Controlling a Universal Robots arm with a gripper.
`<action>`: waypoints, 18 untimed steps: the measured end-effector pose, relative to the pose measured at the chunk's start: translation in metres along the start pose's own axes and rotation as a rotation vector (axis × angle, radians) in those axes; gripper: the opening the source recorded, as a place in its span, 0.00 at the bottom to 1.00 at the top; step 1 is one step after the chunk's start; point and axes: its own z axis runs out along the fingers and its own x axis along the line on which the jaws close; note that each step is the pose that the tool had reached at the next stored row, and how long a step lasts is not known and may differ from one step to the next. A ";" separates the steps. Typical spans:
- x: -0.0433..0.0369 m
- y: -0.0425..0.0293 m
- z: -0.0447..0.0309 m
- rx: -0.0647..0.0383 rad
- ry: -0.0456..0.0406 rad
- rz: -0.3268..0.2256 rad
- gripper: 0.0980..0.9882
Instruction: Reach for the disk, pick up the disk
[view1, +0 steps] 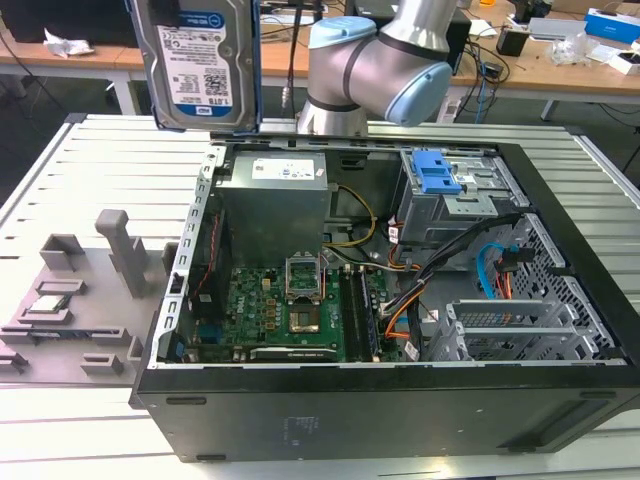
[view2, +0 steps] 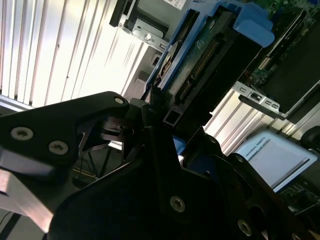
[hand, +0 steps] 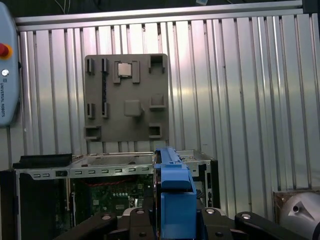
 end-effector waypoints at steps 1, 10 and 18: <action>-0.0002 -0.0025 -0.0001 0.000 0.0000 0.000 0.30; -0.0029 -0.0410 -0.0017 0.000 0.0000 0.000 0.30; -0.0048 -0.0681 -0.0028 0.000 0.0000 0.000 0.30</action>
